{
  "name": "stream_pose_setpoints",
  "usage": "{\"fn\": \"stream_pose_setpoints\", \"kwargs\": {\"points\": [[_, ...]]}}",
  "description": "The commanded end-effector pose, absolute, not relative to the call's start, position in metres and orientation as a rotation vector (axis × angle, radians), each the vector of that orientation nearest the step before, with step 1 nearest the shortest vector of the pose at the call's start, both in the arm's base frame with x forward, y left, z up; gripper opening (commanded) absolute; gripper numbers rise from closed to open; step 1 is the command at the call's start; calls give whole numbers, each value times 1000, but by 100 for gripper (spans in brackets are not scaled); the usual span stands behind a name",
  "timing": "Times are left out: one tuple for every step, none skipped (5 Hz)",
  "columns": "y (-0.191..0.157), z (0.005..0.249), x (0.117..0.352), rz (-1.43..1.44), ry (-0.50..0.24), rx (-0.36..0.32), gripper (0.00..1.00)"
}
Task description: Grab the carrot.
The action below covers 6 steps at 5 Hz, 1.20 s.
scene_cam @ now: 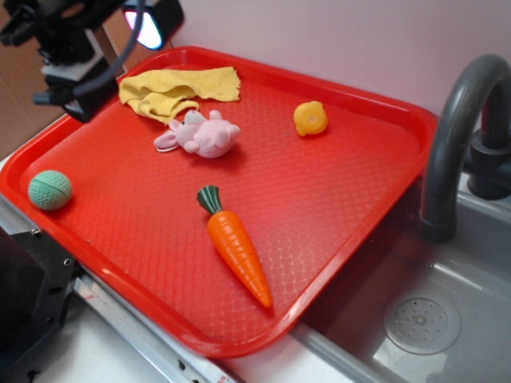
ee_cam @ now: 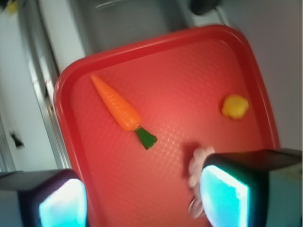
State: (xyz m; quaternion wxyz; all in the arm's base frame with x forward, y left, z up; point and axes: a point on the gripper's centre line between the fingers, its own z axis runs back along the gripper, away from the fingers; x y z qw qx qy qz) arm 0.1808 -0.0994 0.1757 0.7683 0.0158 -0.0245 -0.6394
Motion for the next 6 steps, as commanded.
{"fn": "stream_pose_setpoints", "kwargs": {"points": [[-122, 144, 179, -1612, -49, 21, 100], [-131, 118, 183, -1647, 4, -1, 100], [-138, 92, 184, -1610, 87, 2, 100], [-139, 71, 180, -1622, 161, -5, 100], [-136, 48, 175, -1603, 240, 16, 100], [-130, 32, 171, -1568, 314, 42, 100]]}}
